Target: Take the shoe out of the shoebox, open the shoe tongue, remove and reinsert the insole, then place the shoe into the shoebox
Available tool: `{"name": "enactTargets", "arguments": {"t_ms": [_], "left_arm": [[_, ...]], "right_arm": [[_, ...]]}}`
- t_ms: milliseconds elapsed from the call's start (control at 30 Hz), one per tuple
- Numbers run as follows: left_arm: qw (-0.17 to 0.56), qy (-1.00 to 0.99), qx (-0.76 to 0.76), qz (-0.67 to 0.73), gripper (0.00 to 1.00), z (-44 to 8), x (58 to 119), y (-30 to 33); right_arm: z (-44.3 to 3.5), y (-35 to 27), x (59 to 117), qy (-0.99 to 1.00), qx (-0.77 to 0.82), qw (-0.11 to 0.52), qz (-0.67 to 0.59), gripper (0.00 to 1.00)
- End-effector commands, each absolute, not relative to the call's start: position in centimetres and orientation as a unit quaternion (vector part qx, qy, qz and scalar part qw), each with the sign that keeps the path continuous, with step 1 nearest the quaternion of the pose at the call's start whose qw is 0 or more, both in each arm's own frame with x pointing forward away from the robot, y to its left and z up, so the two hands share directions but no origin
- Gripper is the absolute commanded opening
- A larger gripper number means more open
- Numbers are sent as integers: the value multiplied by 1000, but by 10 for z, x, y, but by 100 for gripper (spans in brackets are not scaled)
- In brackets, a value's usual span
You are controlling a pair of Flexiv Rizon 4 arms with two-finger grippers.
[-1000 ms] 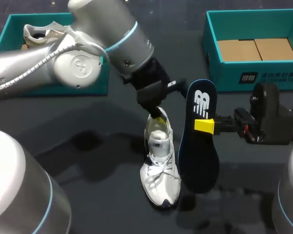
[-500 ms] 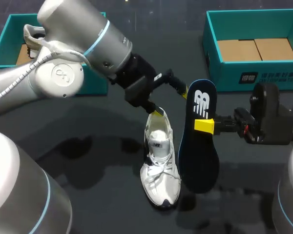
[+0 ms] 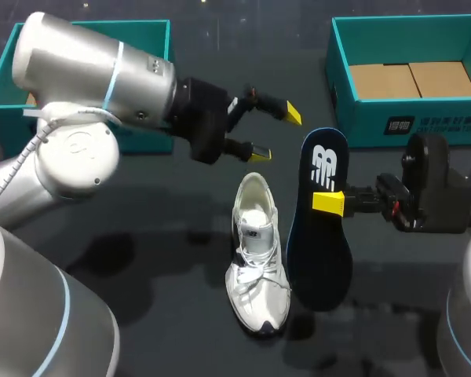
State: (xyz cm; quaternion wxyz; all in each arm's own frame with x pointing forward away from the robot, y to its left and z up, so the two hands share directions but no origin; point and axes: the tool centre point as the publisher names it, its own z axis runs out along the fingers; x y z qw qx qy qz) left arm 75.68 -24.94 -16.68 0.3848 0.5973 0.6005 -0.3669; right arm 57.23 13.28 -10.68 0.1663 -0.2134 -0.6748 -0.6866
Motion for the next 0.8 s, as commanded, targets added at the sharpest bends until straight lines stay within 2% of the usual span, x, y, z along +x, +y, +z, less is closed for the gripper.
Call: {"name": "enactTargets", "arguments": {"t_ms": [33, 267, 333, 800], "left_arm": [[430, 581, 567, -395, 100, -162, 756, -237], [458, 580, 538, -406, 100, -142, 767, -228], [458, 580, 538, -406, 100, -142, 767, -228], [458, 580, 538, -406, 100, -142, 767, -228]], "right_arm": [[-103, 116, 584, -672, -223, 183, -682, 0], [-101, 75, 633, -646, -230, 217, -694, 0], [-103, 64, 649, -608, -212, 248, -724, 0], [-103, 64, 649, -608, -212, 248, -724, 0]]}}
